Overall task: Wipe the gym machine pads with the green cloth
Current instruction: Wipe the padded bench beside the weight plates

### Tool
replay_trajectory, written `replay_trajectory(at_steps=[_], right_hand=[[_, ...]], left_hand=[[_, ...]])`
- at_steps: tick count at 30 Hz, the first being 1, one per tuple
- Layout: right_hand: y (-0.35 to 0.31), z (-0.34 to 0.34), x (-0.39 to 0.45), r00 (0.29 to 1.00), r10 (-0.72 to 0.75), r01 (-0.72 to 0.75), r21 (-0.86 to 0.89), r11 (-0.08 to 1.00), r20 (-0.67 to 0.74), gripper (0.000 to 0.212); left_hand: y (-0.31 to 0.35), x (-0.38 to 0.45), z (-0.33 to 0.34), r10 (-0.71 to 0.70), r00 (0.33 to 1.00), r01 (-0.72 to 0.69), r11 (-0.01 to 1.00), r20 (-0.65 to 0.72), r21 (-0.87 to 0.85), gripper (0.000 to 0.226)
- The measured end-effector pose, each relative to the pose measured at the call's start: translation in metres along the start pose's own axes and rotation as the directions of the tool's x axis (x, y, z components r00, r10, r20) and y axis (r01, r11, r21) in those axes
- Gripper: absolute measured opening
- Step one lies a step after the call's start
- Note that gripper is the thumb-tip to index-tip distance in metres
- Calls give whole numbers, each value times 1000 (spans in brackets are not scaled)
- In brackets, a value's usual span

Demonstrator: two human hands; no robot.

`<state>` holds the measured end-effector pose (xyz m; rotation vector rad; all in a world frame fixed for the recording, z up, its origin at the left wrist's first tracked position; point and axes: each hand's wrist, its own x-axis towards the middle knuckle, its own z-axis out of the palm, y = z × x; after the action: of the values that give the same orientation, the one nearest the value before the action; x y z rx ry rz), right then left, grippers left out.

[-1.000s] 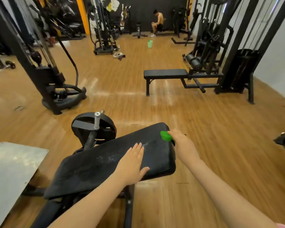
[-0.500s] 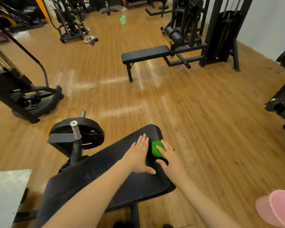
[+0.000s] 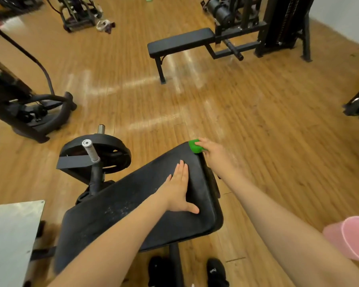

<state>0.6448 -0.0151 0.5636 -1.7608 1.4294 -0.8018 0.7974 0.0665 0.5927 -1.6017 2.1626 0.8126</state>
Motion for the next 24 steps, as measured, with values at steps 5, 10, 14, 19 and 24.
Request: replay_trajectory(at_steps=[5, 10, 14, 19, 24], right_hand=[[13, 15, -34, 997, -7, 6, -25, 1000, -76, 46], [16, 9, -86, 995, -85, 84, -29, 996, -56, 47], [28, 2, -119, 997, -79, 79, -2, 997, -6, 45], [7, -26, -78, 998, -25, 27, 32, 999, -57, 38], [-3, -13, 10, 999, 19, -21, 40, 999, 41, 48]], left_hand=[[0, 1, 2, -5, 1000, 5, 1000, 14, -11, 134], [-2, 1, 3, -9, 1000, 9, 1000, 22, -18, 134], [-2, 1, 4, -6, 1000, 6, 999, 9, -35, 134], [0, -1, 1, 13, 1000, -13, 998, -10, -55, 133], [0, -1, 3, 0, 1000, -1, 998, -22, -60, 134]])
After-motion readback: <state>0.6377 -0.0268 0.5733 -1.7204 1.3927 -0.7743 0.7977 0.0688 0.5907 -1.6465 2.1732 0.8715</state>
